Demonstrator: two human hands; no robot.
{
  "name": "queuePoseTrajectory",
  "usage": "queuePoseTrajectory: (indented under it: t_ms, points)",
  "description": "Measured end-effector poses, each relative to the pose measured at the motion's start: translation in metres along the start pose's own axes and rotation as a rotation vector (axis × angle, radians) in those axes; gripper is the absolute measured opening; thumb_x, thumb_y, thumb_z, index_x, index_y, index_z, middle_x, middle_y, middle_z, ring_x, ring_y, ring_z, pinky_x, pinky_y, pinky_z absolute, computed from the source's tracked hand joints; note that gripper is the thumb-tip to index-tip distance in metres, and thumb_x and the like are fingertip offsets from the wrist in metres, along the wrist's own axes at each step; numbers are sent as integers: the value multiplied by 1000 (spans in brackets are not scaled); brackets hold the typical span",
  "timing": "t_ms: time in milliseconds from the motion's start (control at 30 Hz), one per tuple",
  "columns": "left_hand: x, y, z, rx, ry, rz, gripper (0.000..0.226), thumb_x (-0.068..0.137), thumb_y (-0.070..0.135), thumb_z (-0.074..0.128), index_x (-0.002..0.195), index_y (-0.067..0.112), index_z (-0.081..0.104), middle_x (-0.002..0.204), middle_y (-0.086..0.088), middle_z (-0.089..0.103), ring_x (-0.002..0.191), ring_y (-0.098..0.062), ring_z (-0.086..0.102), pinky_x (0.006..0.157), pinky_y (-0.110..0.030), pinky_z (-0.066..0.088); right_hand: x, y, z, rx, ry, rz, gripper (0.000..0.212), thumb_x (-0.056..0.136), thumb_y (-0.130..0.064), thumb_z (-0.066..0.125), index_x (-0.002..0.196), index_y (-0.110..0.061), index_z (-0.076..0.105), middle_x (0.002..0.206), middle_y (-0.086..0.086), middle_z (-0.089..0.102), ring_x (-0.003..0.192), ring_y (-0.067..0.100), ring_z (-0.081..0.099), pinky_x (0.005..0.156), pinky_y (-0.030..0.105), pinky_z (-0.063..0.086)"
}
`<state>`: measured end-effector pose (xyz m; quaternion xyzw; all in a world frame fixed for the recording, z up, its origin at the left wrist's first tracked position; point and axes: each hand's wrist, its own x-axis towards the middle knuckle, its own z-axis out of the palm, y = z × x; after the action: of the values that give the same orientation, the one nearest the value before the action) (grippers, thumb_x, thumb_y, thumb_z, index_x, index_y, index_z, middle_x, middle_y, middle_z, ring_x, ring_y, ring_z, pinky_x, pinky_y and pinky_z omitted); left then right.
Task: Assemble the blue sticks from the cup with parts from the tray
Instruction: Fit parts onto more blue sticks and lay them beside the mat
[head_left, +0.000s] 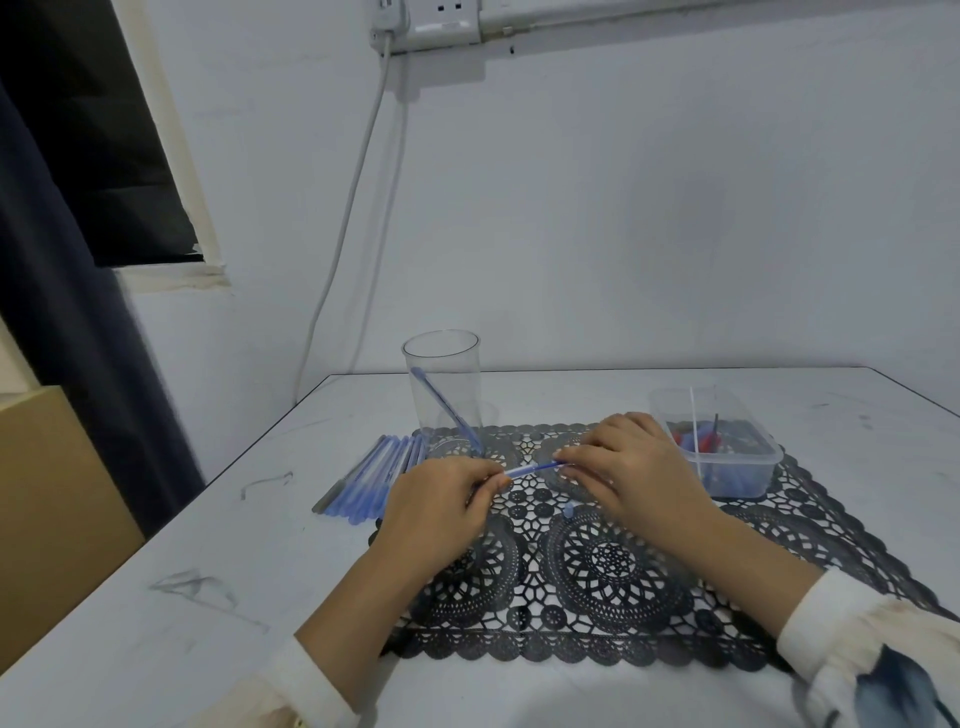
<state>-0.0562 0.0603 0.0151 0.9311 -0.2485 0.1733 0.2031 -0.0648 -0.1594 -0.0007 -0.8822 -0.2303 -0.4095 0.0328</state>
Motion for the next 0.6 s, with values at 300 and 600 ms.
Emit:
queuePoseTrajectory:
  t_ms: [300,600]
  points:
    - [0,0,1,-11,-4,5,28,93,43,47,112,32,65,97,13,70,84,-3,61,77,-26,51,2,7,-3,-56,-8,-7,32,60,-4,83,86,-20,73,71,-2,65,69,21,60,68,33,49]
    - [0,0,1,2,-27,3,29,94,43,46,114,34,64,98,12,70,83,-4,62,75,-27,52,1,25,-3,-139,-59,204,35,50,0,85,72,-21,69,72,-4,67,72,21,63,76,32,39]
